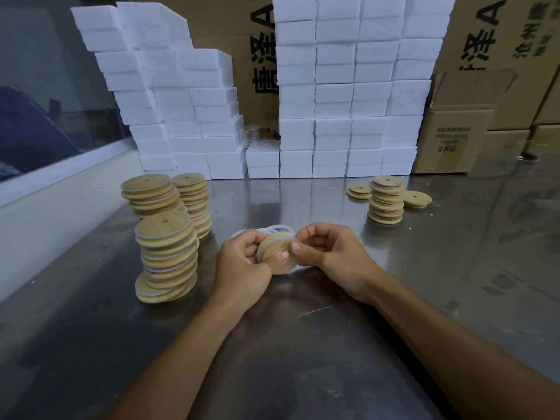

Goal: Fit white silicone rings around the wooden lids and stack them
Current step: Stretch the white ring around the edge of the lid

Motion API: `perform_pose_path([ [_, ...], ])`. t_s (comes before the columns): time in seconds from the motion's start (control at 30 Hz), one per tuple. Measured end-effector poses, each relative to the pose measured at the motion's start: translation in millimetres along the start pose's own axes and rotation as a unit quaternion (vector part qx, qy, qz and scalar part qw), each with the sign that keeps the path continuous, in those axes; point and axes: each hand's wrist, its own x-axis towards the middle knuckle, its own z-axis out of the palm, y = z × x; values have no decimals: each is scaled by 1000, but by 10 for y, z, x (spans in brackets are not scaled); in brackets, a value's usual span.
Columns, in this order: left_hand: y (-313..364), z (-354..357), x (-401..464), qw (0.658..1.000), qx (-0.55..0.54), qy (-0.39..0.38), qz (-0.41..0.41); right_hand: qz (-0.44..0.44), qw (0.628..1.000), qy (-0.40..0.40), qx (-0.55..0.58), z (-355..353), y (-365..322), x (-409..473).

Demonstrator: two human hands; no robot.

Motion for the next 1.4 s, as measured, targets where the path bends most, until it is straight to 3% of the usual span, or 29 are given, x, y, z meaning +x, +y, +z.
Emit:
perform_pose_path([
  [0.1, 9, 5, -19, 1000, 5, -5, 21, -7, 1000, 2, -8, 6, 0, -9],
  [0.2, 5, 24, -26, 992, 93, 10, 83, -34, 997, 38, -55, 22, 14, -13],
  [0.3, 14, 26, -39, 962, 199, 40, 181, -87, 981, 68, -159, 33, 28, -11],
  [0.5, 58, -2, -41, 929, 242, 73, 268, -126, 958, 88, -242, 53, 38, -21],
  [0.8, 1, 2, -6, 964, 207, 94, 138, -104, 959, 114, -239, 70, 38, -1],
  [1.13, -2, -40, 16, 974, 194, 94, 73, -52, 966, 131, -215, 30, 40, -1],
  [1.4, -4, -55, 20, 972, 200, 97, 75, -11, 974, 116, -192, 16, 26, -6],
])
